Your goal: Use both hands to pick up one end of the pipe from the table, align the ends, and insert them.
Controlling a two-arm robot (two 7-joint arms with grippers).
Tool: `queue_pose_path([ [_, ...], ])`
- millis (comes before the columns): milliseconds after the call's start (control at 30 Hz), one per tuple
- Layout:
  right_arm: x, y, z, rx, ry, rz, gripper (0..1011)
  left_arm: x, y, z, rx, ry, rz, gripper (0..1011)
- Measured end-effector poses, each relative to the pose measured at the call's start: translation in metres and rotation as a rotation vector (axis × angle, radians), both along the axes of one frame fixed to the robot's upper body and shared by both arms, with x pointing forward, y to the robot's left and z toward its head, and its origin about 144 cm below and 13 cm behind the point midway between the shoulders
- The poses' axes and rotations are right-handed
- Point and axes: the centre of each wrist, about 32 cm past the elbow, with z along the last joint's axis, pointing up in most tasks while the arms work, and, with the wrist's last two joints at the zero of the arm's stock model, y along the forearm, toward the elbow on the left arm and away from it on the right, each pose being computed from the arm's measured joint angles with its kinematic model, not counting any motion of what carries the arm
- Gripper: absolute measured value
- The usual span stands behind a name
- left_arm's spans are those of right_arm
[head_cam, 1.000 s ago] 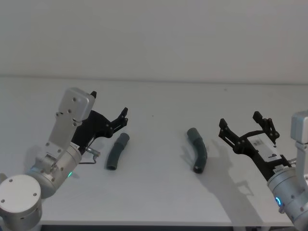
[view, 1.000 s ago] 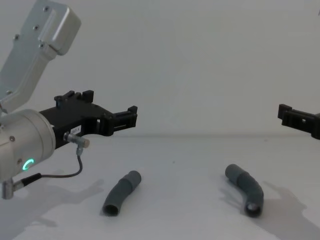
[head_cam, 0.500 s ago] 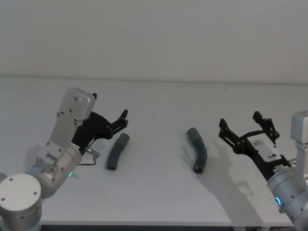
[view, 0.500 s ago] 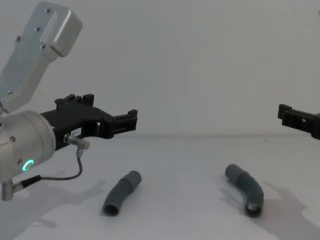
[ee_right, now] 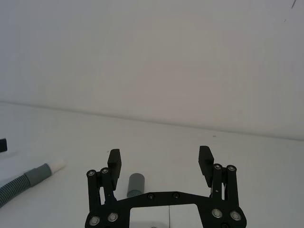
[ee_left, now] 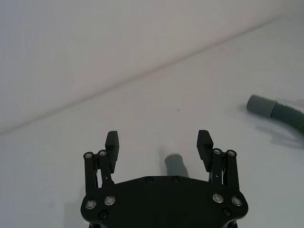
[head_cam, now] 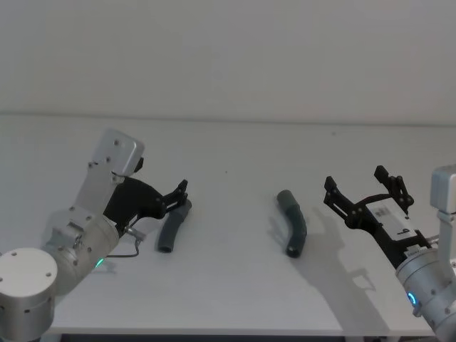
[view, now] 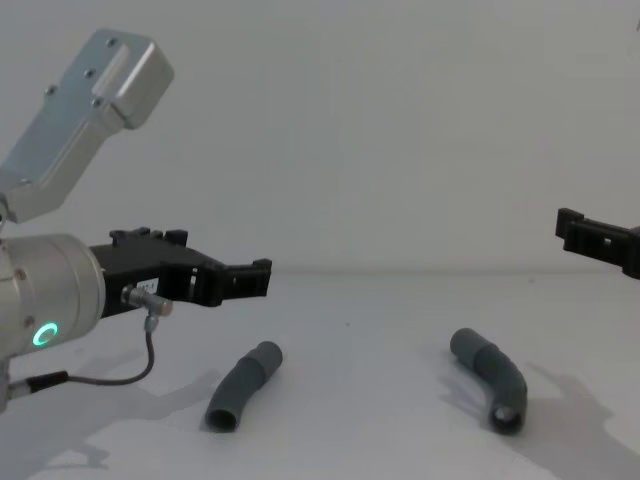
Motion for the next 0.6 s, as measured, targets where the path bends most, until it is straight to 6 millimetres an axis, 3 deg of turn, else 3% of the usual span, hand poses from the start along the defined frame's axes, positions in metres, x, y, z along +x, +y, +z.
queue_pose_path([
  [600, 0.000, 0.000, 0.000, 0.000, 0.000, 0.000, 1001, 0.010, 0.007, 0.025, 0.048, 0.231, -0.007, 1000],
])
